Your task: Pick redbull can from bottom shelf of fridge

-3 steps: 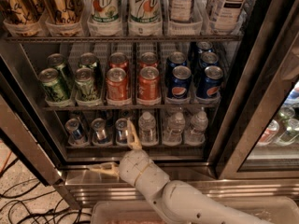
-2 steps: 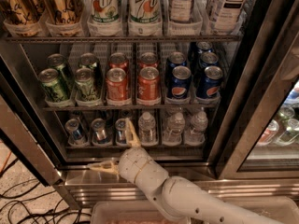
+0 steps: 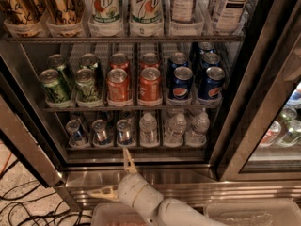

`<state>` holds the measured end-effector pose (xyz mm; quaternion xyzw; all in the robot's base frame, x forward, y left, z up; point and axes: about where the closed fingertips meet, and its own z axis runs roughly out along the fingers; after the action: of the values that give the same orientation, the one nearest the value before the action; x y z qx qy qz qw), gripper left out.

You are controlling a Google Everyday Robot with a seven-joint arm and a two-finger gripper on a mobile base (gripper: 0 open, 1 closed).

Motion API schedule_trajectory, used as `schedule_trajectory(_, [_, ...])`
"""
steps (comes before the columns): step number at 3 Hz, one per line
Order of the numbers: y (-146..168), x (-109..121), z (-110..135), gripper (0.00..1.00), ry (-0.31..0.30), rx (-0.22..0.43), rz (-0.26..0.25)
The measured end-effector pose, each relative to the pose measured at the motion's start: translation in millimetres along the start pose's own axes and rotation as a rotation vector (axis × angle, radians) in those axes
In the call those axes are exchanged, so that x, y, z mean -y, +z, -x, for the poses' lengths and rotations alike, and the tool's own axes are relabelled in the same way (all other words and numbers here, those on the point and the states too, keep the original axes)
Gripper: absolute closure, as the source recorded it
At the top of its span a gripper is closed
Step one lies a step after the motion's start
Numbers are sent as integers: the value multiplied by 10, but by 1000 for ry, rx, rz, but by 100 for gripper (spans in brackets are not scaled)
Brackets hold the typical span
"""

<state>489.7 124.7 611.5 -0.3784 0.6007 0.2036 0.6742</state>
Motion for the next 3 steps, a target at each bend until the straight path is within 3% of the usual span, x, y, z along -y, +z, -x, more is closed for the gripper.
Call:
schedule_trajectory(1, [1,-7,-7,0,2,1,0])
schedule_trajectory(3, [391,183,-16,0,20,-7,3])
